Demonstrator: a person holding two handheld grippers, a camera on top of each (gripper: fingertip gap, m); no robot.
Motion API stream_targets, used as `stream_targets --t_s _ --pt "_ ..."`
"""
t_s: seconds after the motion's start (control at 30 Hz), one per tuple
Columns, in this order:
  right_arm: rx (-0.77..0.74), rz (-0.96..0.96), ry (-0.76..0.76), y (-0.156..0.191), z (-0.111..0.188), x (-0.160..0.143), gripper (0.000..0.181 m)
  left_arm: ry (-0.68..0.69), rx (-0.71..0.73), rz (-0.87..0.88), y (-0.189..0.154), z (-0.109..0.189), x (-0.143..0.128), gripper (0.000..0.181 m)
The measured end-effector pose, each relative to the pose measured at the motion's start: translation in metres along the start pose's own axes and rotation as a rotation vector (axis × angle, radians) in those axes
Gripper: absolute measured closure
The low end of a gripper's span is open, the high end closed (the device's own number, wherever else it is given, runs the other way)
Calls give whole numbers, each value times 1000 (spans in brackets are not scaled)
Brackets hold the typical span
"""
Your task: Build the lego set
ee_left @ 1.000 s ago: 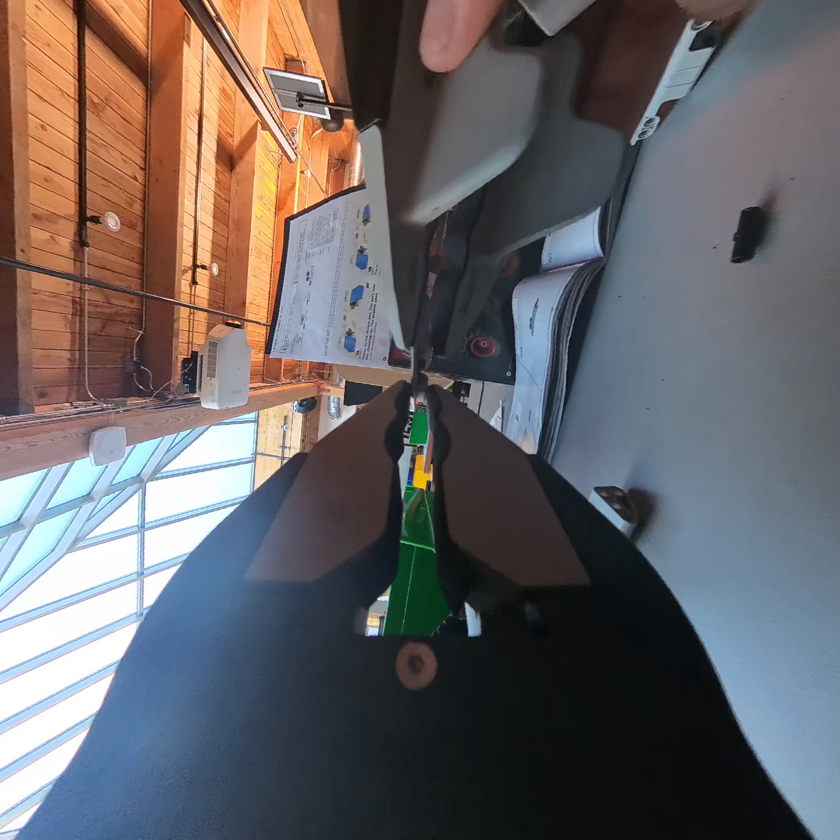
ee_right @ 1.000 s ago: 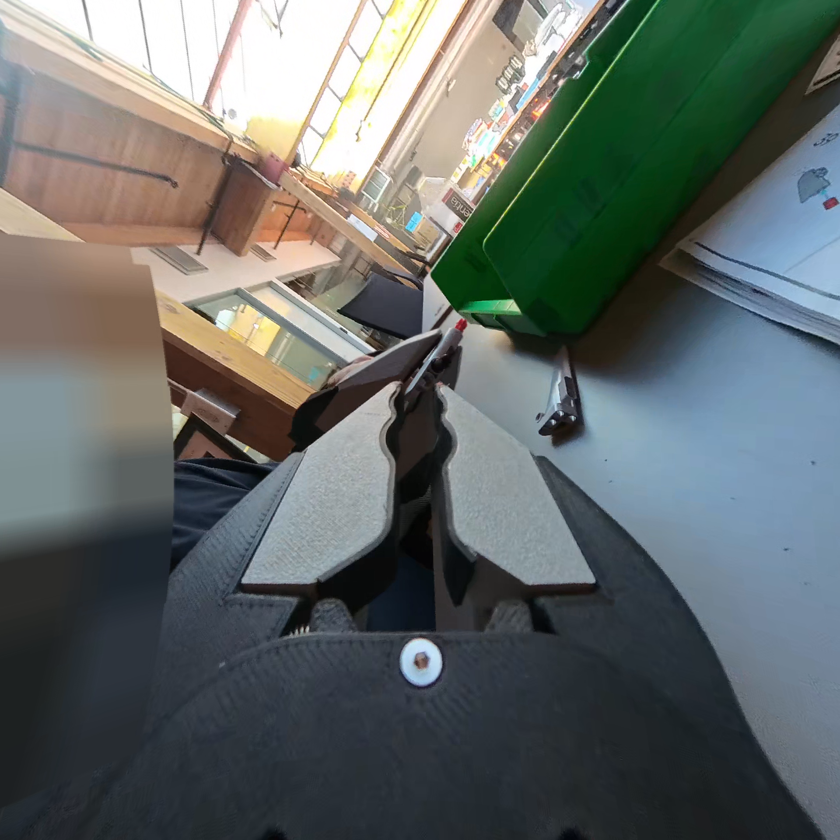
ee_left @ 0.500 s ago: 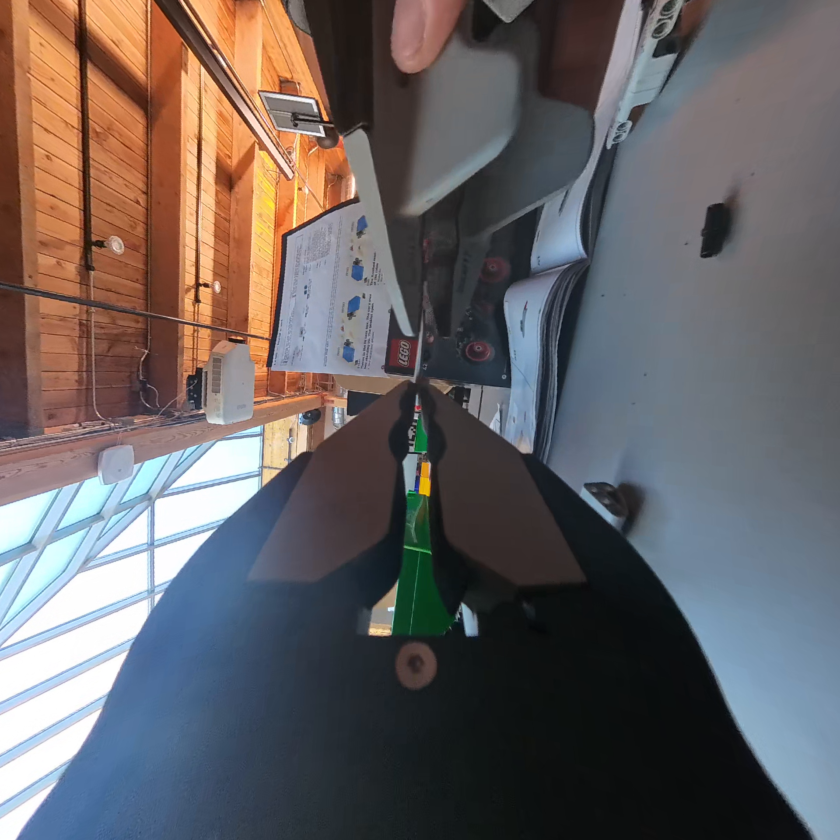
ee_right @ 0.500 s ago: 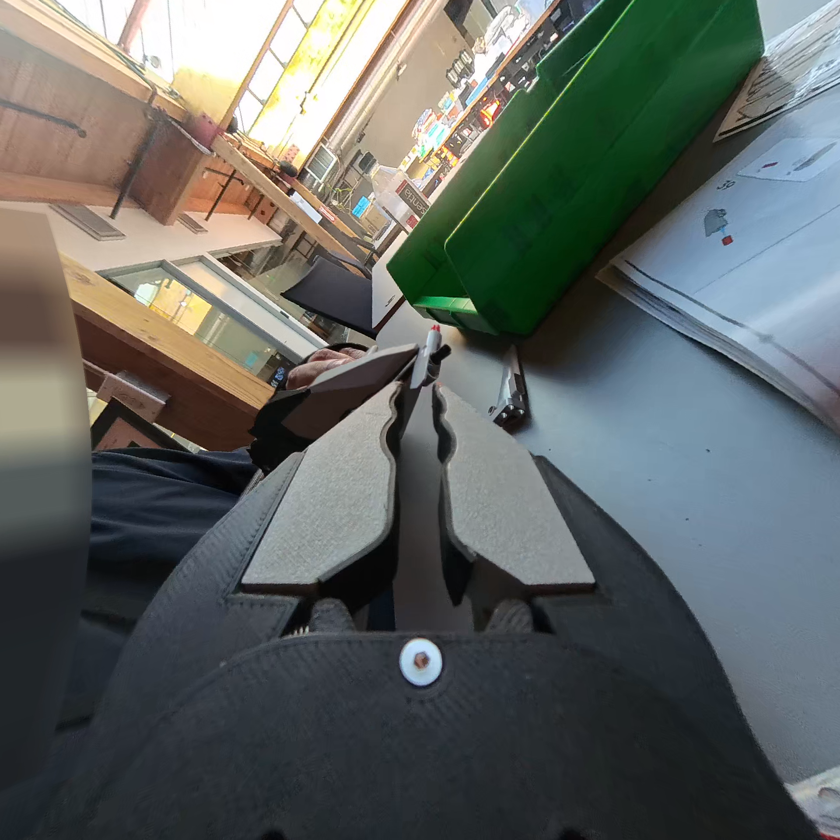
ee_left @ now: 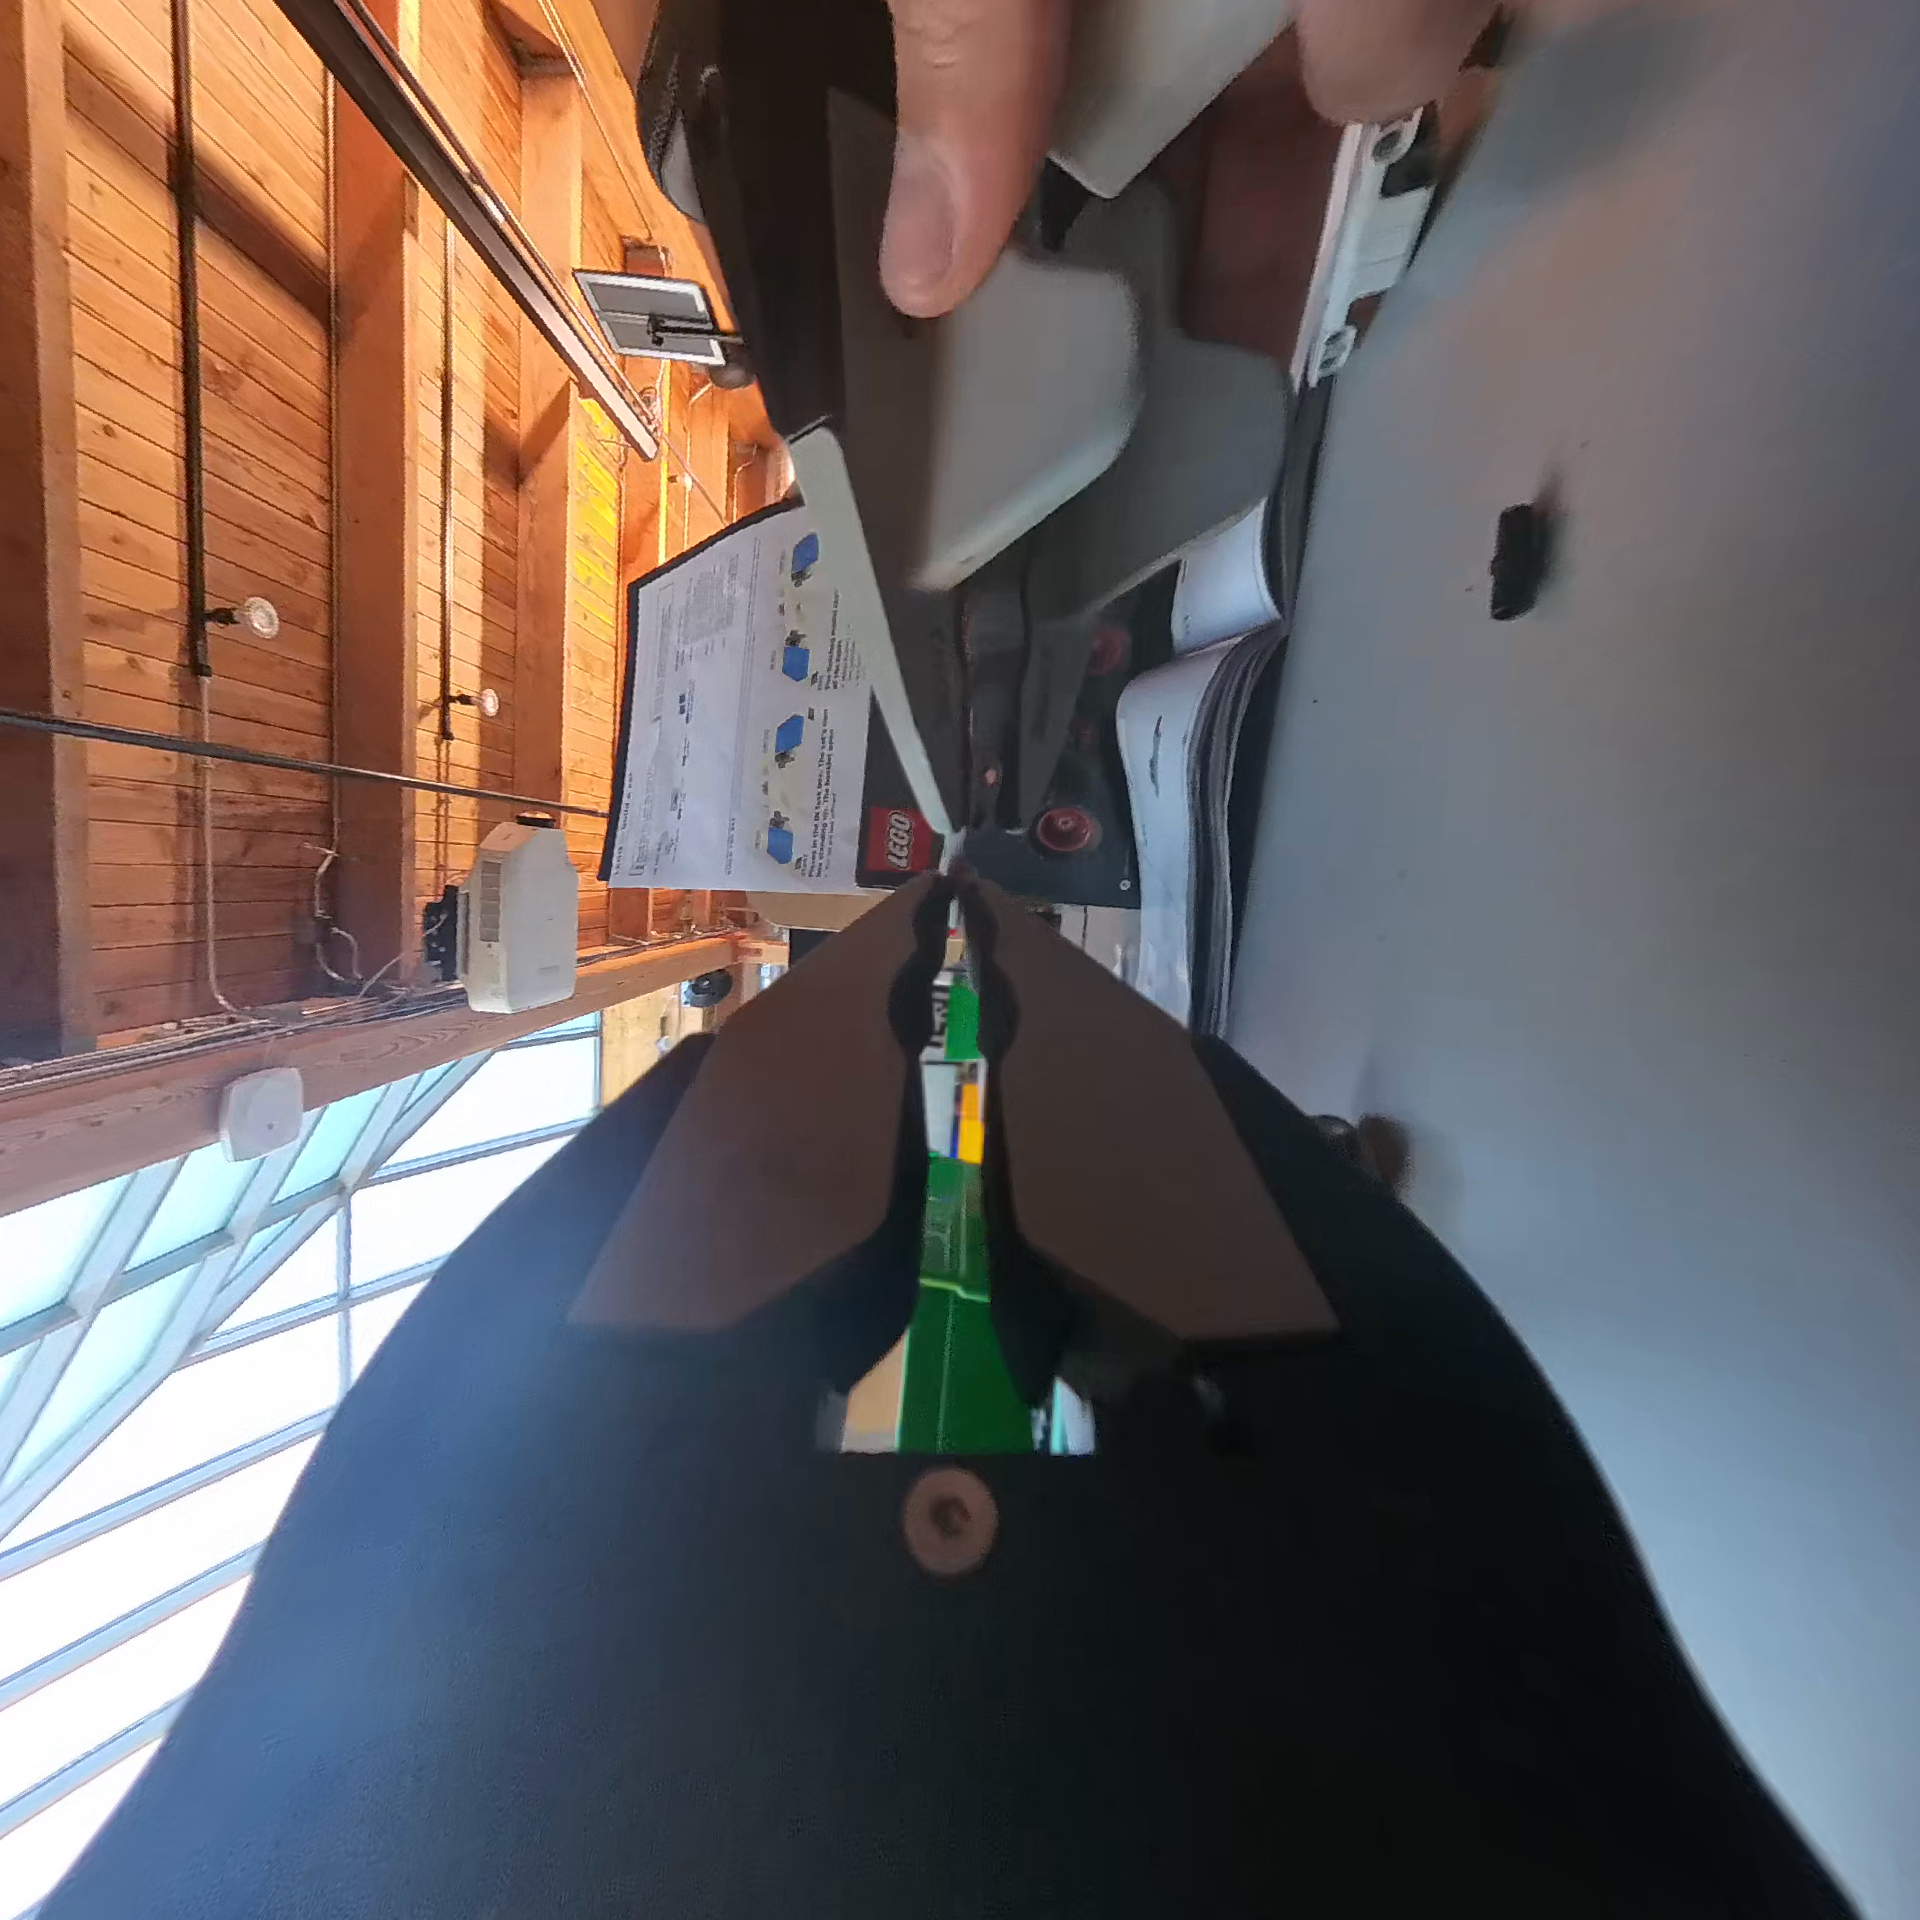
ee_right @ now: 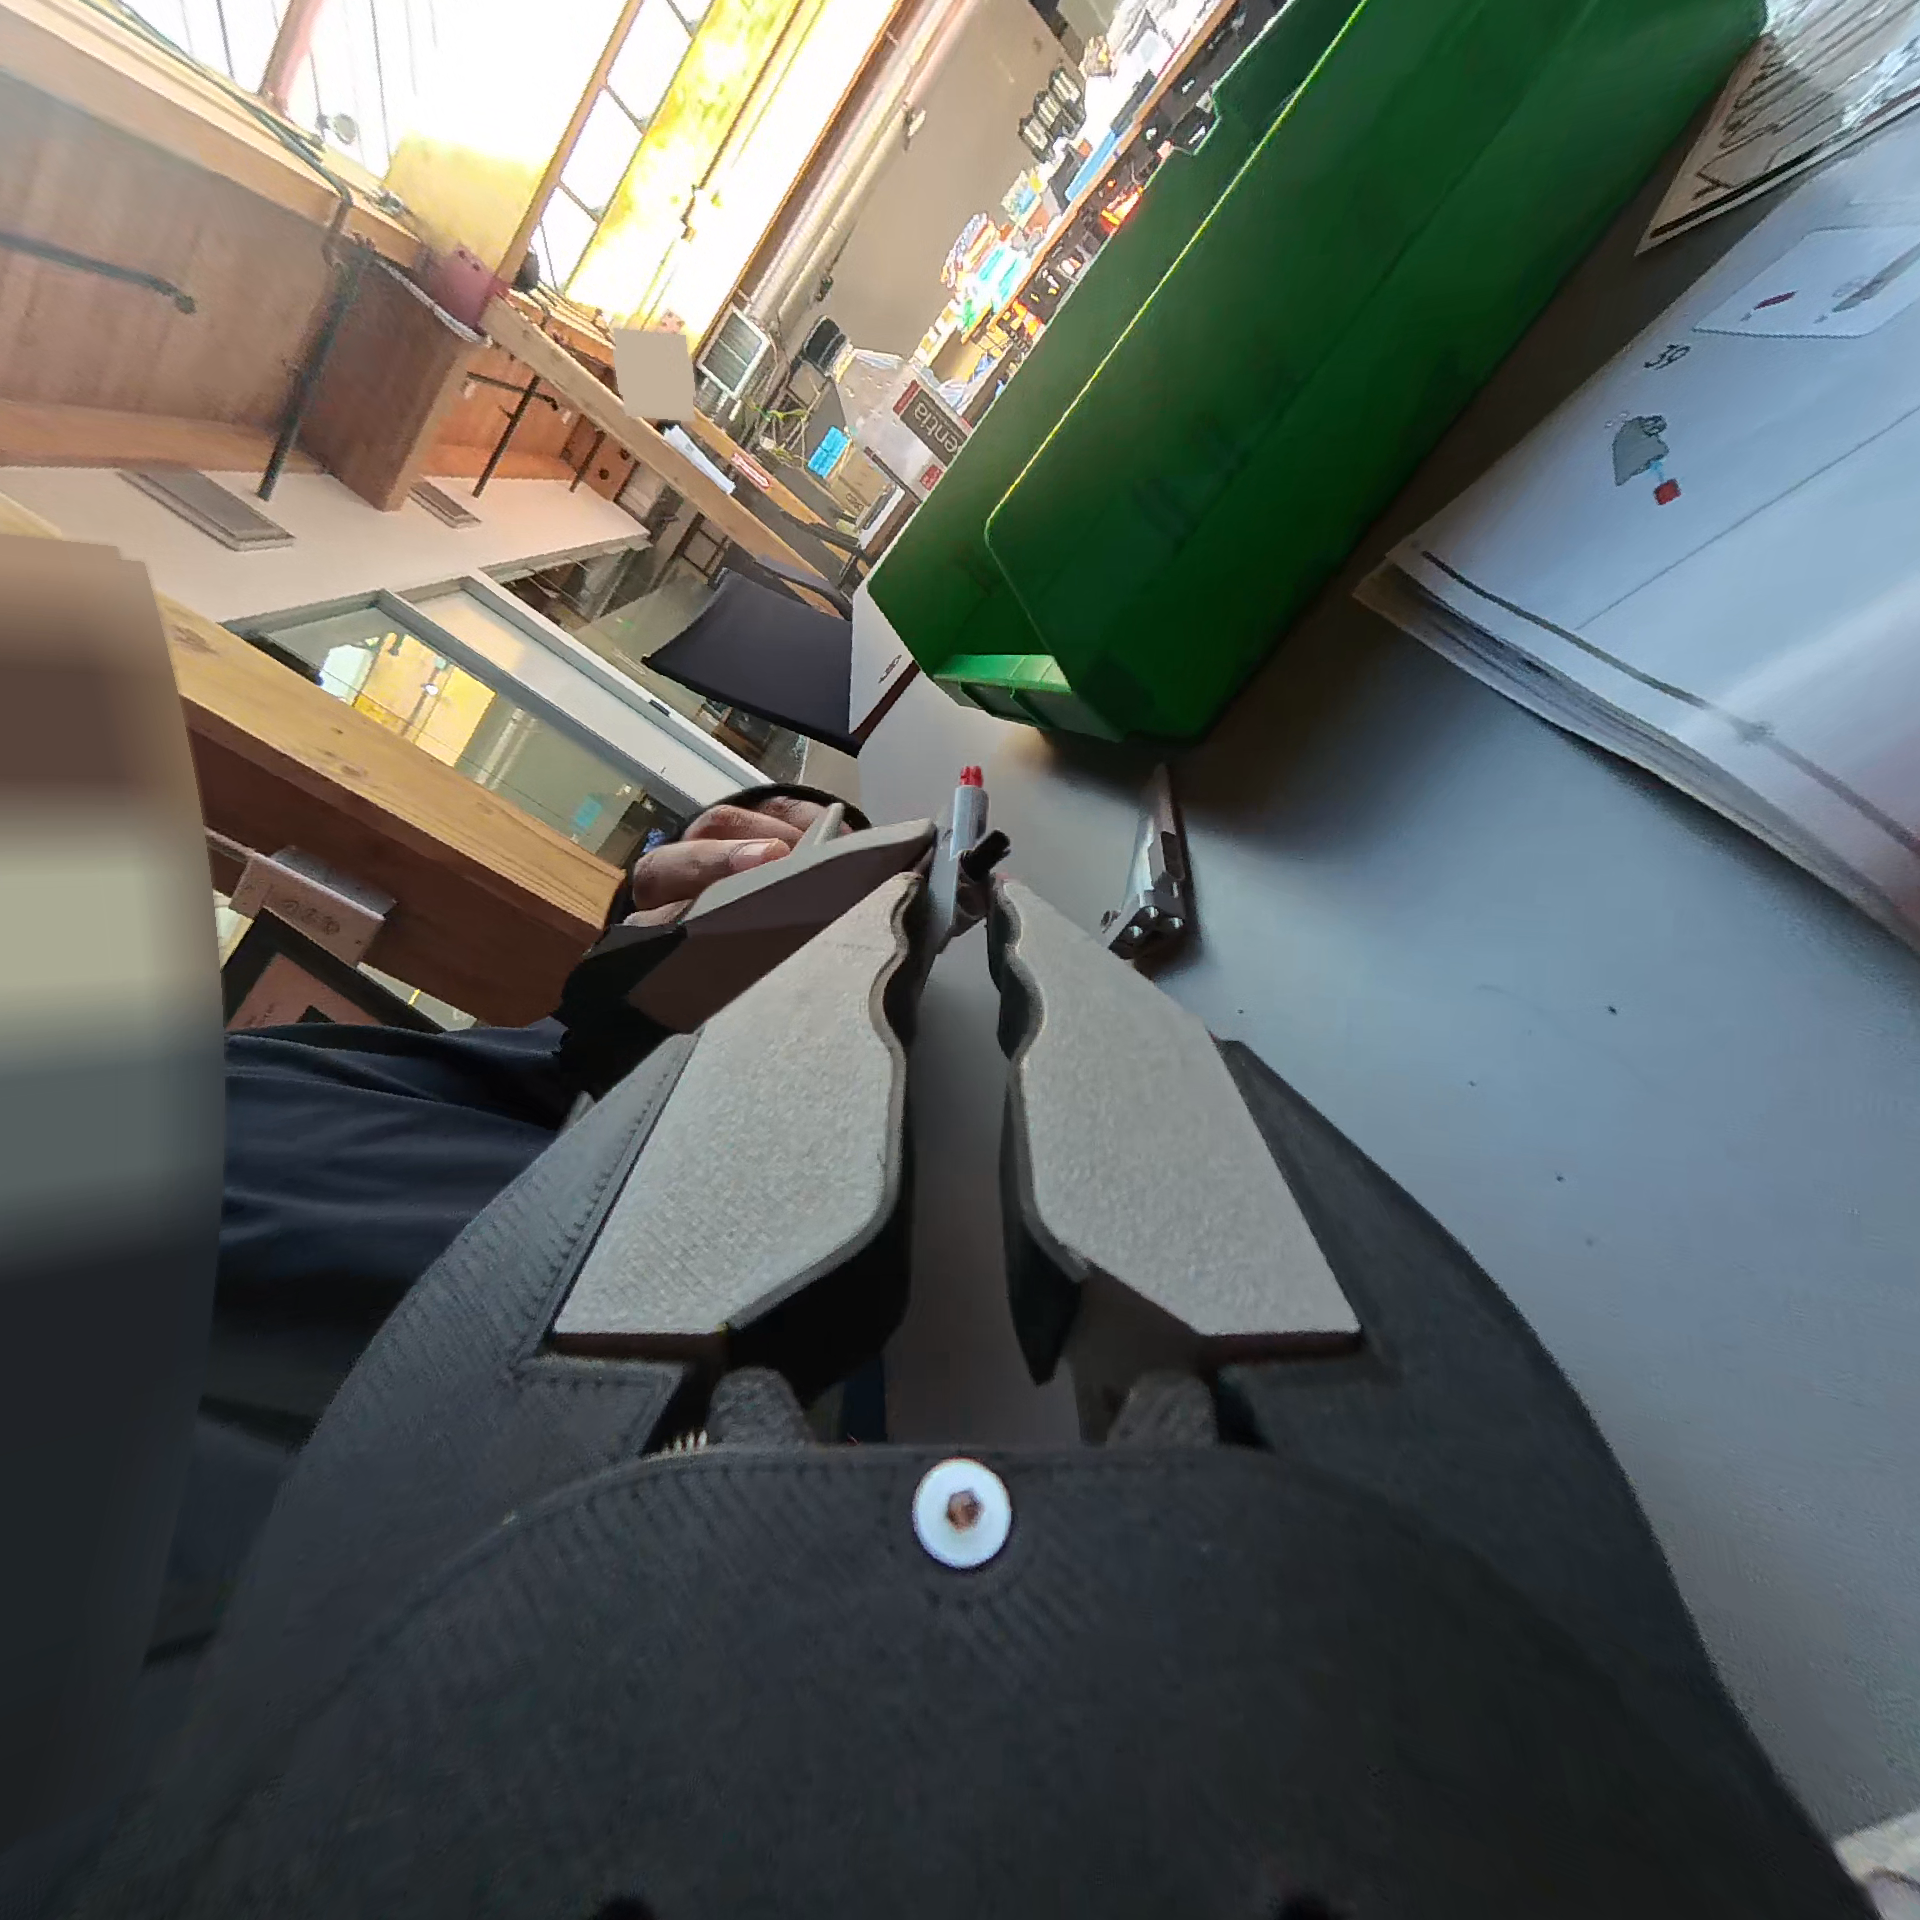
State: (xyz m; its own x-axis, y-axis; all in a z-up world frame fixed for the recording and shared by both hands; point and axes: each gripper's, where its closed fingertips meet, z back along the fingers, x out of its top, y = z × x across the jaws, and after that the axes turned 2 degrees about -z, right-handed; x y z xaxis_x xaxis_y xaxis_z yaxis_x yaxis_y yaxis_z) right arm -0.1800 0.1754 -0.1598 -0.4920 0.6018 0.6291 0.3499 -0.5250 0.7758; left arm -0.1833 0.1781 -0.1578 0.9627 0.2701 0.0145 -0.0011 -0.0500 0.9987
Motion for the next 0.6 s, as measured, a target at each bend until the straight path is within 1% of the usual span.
stream_targets --t_s 0.03,0.13,0.2,0.27,0.33,0.4,0.5,0.57,0.6 --pt "-8 12 3 0 1 0 174 -13 -18 25 -2 1 1 181" --pt "-53 98 33 -2 5 -3 177 -83 -133 190 -8 5 6 181" --pt "-57 189 73 2 8 -7 177 -148 -251 383 -7 12 11 176" --pt "-73 279 115 5 11 -12 177 -195 -410 589 -5 18 16 170" --pt "-110 348 148 5 13 -13 177 -200 -507 738 0 17 12 160" --pt "-116 395 167 8 14 -14 177 -207 -616 829 -4 16 10 155" --pt "-79 442 201 19 14 -18 177 -250 -842 977 -17 20 18 160" --pt "-48 466 253 23 13 -27 177 -327 -943 1083 -16 23 26 164" --pt "-69 483 267 20 13 -29 177 -373 -995 1127 -14 26 31 166"
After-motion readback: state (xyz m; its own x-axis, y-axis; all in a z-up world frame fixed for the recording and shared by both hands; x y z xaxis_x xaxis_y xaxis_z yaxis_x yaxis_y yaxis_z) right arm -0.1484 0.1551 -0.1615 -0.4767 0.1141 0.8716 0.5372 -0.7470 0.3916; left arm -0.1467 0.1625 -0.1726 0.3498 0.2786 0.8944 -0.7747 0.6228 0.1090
